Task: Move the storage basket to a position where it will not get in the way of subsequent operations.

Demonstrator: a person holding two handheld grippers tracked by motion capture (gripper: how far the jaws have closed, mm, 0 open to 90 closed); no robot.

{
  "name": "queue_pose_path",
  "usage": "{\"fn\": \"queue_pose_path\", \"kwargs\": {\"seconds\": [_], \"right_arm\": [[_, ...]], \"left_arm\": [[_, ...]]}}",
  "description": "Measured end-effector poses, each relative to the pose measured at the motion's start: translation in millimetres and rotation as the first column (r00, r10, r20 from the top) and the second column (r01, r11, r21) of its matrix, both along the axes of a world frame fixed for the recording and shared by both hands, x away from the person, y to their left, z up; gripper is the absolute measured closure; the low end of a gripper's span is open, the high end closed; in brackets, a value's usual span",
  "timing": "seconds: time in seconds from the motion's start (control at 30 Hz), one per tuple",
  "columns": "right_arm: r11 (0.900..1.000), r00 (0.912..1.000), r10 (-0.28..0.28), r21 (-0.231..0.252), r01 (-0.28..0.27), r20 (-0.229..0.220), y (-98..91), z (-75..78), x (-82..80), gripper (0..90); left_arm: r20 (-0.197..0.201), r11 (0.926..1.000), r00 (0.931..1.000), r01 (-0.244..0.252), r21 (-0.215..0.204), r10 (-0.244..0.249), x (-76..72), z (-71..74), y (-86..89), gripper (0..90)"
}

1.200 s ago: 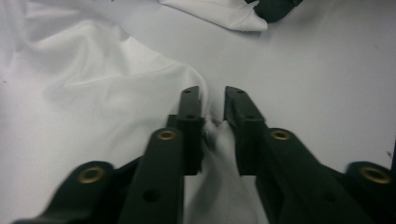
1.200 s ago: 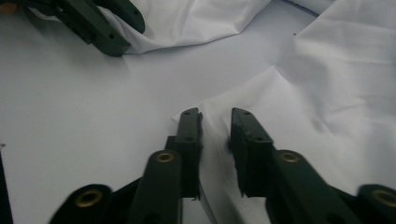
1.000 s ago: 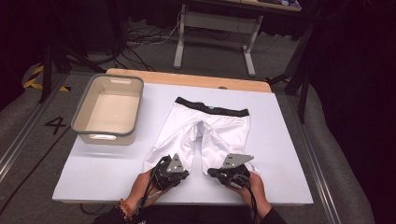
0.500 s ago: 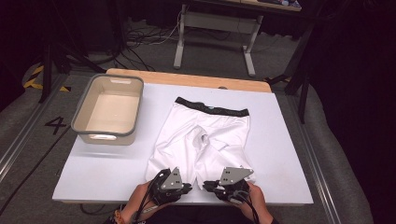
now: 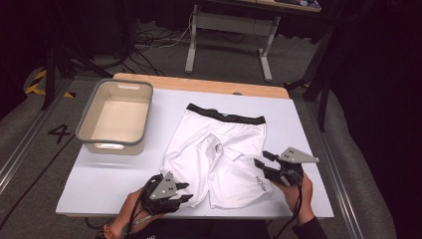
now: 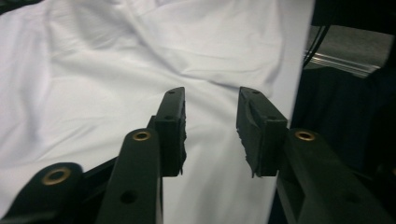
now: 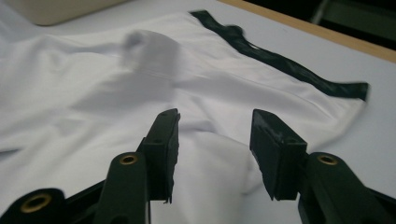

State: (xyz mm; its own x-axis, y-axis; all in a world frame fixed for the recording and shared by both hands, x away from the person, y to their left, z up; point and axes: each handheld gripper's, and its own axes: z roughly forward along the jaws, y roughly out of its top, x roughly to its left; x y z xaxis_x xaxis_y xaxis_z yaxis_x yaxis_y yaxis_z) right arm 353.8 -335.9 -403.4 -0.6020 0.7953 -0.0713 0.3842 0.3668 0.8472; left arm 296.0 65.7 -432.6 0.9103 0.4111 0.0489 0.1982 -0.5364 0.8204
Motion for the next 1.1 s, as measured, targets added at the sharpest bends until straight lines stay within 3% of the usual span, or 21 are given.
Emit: {"fn": "queue_pose_path", "kwargs": {"seconds": [0.07, 0.2, 0.27, 0.43, 0.53, 0.63, 0.73, 0.8, 0.87, 0.93, 1.1], "right_arm": [[0.9986, 0.9975, -0.05, -0.021, 0.049, -0.051, -10.5, -7.2, 19.3, 49.3], [0.9952, 0.9846, -0.098, -0.016, 0.096, -0.145, -19.5, -23.5, 50.6, 46.8], [0.9922, 0.9779, -0.125, -0.021, 0.123, -0.168, -22.1, -30.9, 64.0, 46.8], [0.9799, 0.955, -0.199, -0.045, 0.194, -0.22, -23.6, -45.0, 94.0, 48.1], [0.9743, 0.9507, -0.225, -0.059, 0.218, -0.213, -22.2, -43.8, 104.3, 48.9], [0.9693, 0.9482, -0.243, -0.089, 0.229, -0.205, -18.1, -44.6, 112.6, 55.6], [0.9678, 0.9476, -0.246, -0.104, 0.229, -0.203, -16.4, -42.8, 118.0, 73.9], [0.9639, 0.9488, -0.256, -0.123, 0.236, -0.185, -16.7, -42.2, 120.4, 87.7], [0.9603, 0.951, -0.258, -0.154, 0.233, -0.17, -17.3, -41.4, 123.4, 89.2], [0.9561, 0.9496, -0.271, -0.158, 0.247, -0.157, -19.6, -41.0, 128.3, 89.6], [0.9486, 0.9458, -0.296, -0.158, 0.274, -0.134, -25.7, -39.2, 143.4, 89.9]], "left_arm": [[0.029, 0.9985, 0.9986, -0.046, 0.03, 0.045, 4.7, -3.0, 7.7, 56.8], [0.019, 0.9922, 0.9933, -0.115, 0.049, 0.114, 16.7, -12.0, 21.2, 50.0], [0.008, 0.985, 0.9877, -0.156, 0.074, 0.156, 24.7, -17.5, 28.8, 46.8], [-0.027, 0.9754, 0.9779, -0.205, 0.083, 0.207, 35.4, -27.2, 38.6, 43.9], [-0.049, 0.97, 0.9727, -0.221, 0.1, 0.227, 40.4, -31.2, 40.2, 43.9], [-0.066, 0.9646, 0.9668, -0.239, 0.112, 0.247, 43.7, -31.3, 38.6, 45.4], [-0.072, 0.9598, 0.9633, -0.248, 0.132, 0.258, 44.2, -32.4, 36.2, 46.0], [-0.084, 0.964, 0.9658, -0.234, 0.127, 0.245, 44.4, -32.4, 36.2, 49.7], [-0.108, 0.9658, 0.9639, -0.231, 0.119, 0.243, 45.2, -32.4, 36.0, 51.9], [-0.112, 0.9692, 0.9667, -0.217, 0.115, 0.23, 45.0, -32.4, 35.4, 58.3], [-0.116, 0.968, 0.9647, -0.224, 0.114, 0.236, 45.0, -32.3, 31.6, 55.1]]}}
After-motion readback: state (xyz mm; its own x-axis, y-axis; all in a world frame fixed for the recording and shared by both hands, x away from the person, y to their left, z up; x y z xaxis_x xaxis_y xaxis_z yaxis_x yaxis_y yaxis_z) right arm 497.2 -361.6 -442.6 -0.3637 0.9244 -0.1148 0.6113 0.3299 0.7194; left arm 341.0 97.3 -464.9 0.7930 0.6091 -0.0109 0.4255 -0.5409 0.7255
